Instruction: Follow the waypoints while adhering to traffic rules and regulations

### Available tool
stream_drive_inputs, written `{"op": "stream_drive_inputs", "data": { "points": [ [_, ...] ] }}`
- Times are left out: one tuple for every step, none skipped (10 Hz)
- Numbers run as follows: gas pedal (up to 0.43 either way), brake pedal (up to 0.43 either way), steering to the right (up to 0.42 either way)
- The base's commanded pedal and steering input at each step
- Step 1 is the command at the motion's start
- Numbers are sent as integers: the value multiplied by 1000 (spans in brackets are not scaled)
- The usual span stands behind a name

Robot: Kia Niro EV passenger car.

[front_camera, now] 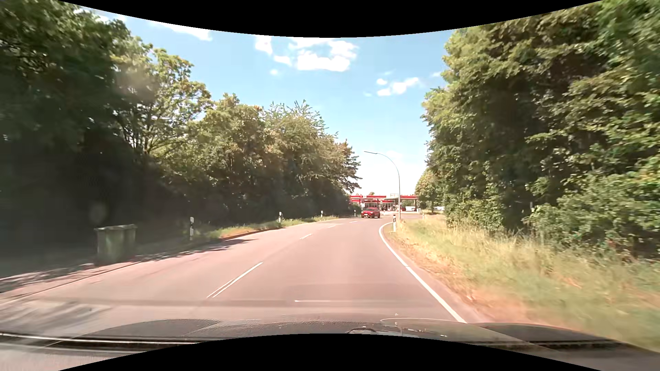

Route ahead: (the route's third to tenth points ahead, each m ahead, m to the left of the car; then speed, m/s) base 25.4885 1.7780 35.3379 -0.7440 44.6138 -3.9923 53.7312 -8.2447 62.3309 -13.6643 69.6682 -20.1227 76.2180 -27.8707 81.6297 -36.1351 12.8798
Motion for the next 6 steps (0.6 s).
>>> {"op": "stream_drive_inputs", "data": {
  "points": [
    [157,0,22],
    [157,0,26],
    [157,0,30],
    [157,0,30],
    [157,0,31],
    [157,0,33]
  ]
}}
